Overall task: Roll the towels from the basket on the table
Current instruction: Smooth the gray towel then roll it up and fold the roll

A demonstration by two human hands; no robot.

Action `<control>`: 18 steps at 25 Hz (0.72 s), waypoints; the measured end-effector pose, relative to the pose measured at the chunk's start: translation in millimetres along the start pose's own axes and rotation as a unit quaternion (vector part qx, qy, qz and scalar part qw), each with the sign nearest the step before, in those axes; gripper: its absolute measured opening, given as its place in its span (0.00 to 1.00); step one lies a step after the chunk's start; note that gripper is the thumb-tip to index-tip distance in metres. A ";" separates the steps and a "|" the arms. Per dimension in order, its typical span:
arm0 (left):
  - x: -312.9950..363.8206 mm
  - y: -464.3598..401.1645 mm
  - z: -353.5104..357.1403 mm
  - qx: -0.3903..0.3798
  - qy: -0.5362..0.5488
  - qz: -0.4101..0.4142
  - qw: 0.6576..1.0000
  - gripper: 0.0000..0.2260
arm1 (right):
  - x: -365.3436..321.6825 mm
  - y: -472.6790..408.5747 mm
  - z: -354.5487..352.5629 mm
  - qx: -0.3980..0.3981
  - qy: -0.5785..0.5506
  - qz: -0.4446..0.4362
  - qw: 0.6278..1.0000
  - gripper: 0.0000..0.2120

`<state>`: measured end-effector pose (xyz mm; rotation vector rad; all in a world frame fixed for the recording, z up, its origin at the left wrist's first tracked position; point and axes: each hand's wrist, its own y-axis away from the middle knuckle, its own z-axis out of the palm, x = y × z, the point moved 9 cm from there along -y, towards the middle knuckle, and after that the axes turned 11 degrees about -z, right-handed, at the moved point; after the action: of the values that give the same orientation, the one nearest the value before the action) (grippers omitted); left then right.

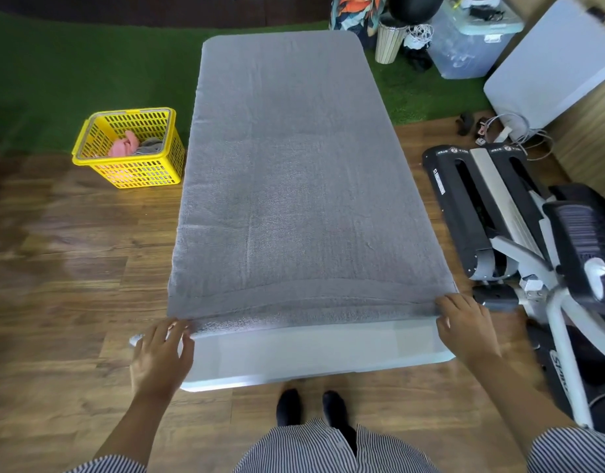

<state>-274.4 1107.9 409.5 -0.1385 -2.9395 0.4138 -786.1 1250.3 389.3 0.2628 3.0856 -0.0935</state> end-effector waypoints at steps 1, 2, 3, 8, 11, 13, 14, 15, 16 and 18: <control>-3.0 1.9 -0.5 0.000 -0.002 0.000 1.000 0.15 | 3.5 1.8 2.5 -0.004 0.000 0.007 1.000 0.17; -5.4 2.2 -0.9 -0.003 -0.015 0.000 1.000 0.17 | 5.9 2.9 3.2 -0.006 -0.001 0.015 1.000 0.17; -9.1 1.7 -0.3 -0.006 -0.034 -0.007 0.999 0.18 | 7.7 3.3 3.9 -0.009 -0.007 0.021 1.000 0.15; -28.1 -10.1 -0.2 -0.033 -0.095 -0.046 0.994 0.16 | 7.9 -0.1 -0.4 -0.018 -0.032 0.029 0.999 0.08; -31.7 -18.2 5.0 -0.053 -0.138 -0.002 0.989 0.20 | 10.0 -1.5 2.3 -0.027 -0.033 0.042 0.998 0.07; -29.4 -23.7 8.9 -0.080 -0.164 0.002 0.983 0.20 | 11.0 -2.4 4.6 -0.032 -0.034 0.053 0.998 0.05; -26.7 -25.5 8.6 -0.087 -0.167 -0.005 0.982 0.19 | 12.0 -2.9 5.1 -0.034 -0.036 0.057 0.997 0.04; -25.3 -25.9 8.0 -0.078 -0.166 -0.014 0.983 0.18 | 13.3 -3.2 5.4 -0.036 -0.038 0.060 0.997 0.03; -26.0 -25.7 7.5 -0.073 -0.159 -0.034 0.984 0.17 | 14.0 -3.9 5.0 -0.039 -0.039 0.062 0.997 0.03; -33.6 -27.8 5.2 -0.049 -0.147 -0.088 0.984 0.15 | 14.4 -4.9 3.7 -0.029 -0.036 0.062 0.997 0.05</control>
<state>-244.3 1076.0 407.2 0.1869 -3.2260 0.2858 -801.0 1247.6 385.2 0.4357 2.9867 -0.0074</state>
